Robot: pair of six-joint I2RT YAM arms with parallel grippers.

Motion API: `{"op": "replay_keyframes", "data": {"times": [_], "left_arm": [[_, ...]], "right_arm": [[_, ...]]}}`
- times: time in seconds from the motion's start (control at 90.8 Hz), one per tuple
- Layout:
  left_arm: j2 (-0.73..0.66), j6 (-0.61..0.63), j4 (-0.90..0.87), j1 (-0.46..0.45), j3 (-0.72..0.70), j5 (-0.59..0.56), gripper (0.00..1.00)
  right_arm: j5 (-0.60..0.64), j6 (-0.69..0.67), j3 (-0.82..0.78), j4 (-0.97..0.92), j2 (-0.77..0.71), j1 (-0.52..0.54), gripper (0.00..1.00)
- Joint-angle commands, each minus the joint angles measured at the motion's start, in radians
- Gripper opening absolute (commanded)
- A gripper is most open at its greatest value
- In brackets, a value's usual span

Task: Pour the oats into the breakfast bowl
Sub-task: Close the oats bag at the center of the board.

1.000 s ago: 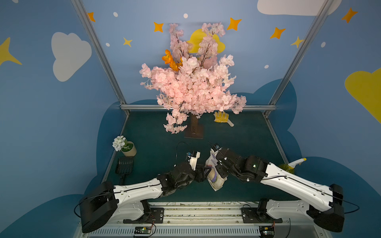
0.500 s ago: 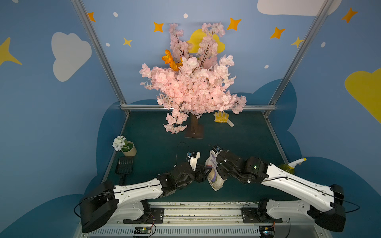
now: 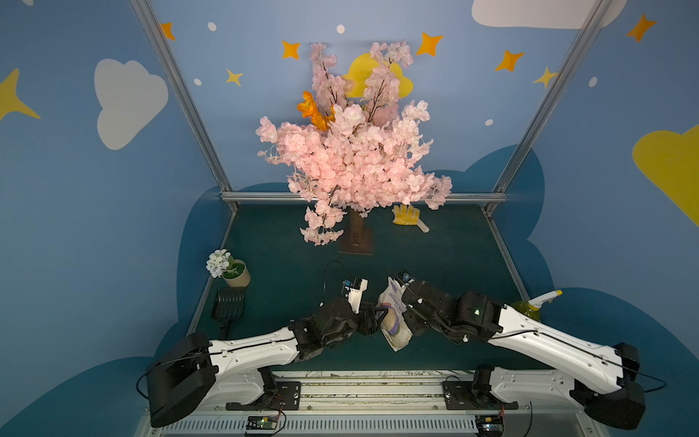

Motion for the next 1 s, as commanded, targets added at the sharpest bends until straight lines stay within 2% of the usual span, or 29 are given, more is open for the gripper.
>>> {"op": "replay_keyframes", "data": {"times": [0.0, 0.033, 0.066, 0.099, 0.165, 0.441, 0.507, 0.54, 0.683, 0.892, 0.947, 0.991], "left_arm": [[0.010, -0.002, -0.003, -0.004, 0.029, -0.008, 0.63], [0.010, -0.001, -0.004, -0.004, 0.030, -0.008, 0.63], [0.010, 0.000, -0.003, -0.004, 0.031, -0.007, 0.63], [0.010, 0.001, -0.004, -0.004, 0.031, -0.007, 0.63], [0.012, 0.001, -0.004, -0.003, 0.032, -0.007, 0.63], [0.022, 0.000, -0.004, -0.004, 0.039, 0.003, 0.63], [0.023, -0.001, -0.003, -0.004, 0.039, 0.002, 0.63], [0.022, -0.001, -0.003, -0.005, 0.039, 0.003, 0.63], [0.019, 0.001, -0.004, -0.005, 0.039, 0.003, 0.63], [0.006, -0.001, -0.004, -0.005, 0.027, -0.005, 0.63], [0.002, -0.001, -0.004, -0.005, 0.025, -0.006, 0.63], [-0.002, -0.001, -0.006, -0.006, 0.024, -0.008, 0.63]], "right_arm": [[0.024, 0.017, -0.001, -0.017, -0.039, 0.005, 0.00], [0.017, 0.024, -0.001, -0.024, -0.042, 0.004, 0.00], [0.009, 0.033, -0.003, -0.031, -0.047, 0.005, 0.14], [-0.001, 0.040, -0.006, -0.036, -0.052, 0.005, 0.22], [-0.011, 0.056, -0.018, -0.050, -0.061, 0.006, 0.28], [-0.041, 0.091, -0.049, -0.068, -0.075, 0.017, 0.19], [-0.050, 0.093, -0.042, -0.068, -0.069, 0.019, 0.12], [-0.055, 0.093, -0.039, -0.067, -0.065, 0.021, 0.00], [-0.004, 0.135, -0.017, -0.093, -0.055, 0.044, 0.00], [0.031, 0.092, -0.038, -0.021, -0.066, 0.038, 0.00], [0.032, 0.086, -0.040, -0.002, -0.064, 0.016, 0.21], [0.021, 0.072, -0.044, 0.021, -0.062, 0.000, 0.29]]}}
